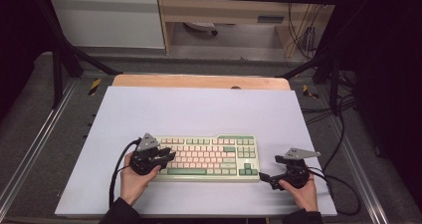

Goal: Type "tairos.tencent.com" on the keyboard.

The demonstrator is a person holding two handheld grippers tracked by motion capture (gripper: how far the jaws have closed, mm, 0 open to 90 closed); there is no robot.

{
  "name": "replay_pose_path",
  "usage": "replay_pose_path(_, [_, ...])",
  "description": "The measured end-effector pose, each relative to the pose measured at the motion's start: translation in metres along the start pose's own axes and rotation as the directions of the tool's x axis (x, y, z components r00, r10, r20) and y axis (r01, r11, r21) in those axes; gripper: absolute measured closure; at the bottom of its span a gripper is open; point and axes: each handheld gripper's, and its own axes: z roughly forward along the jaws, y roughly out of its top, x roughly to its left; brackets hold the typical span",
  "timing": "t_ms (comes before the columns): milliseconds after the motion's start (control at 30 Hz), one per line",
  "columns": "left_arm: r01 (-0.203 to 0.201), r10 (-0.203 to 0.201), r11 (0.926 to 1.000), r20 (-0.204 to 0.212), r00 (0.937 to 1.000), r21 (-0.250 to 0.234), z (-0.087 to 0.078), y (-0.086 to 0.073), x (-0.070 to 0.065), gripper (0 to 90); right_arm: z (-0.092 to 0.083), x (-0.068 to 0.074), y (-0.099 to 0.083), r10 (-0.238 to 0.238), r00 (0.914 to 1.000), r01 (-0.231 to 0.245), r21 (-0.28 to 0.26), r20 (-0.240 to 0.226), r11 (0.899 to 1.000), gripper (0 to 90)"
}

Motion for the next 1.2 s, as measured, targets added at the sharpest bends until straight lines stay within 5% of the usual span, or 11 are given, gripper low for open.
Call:
replay_pose_path(533, [-0.014,0.014,0.9997,0.007,0.9999,0.022,0.022,0.005,-0.009,88.5,0.000,0.000,0.000,-0.002,1.0000,0.002,-0.002,0.000,1.000,0.5])
replay_pose_path(1200, [-0.016,0.016,0.9989,-0.013,0.9998,0.044,0.042,0.009,-0.009,89.8,0.000,0.000,0.000,-0.005,1.0000,0.005,-0.002,-0.003,1.000,0.5])
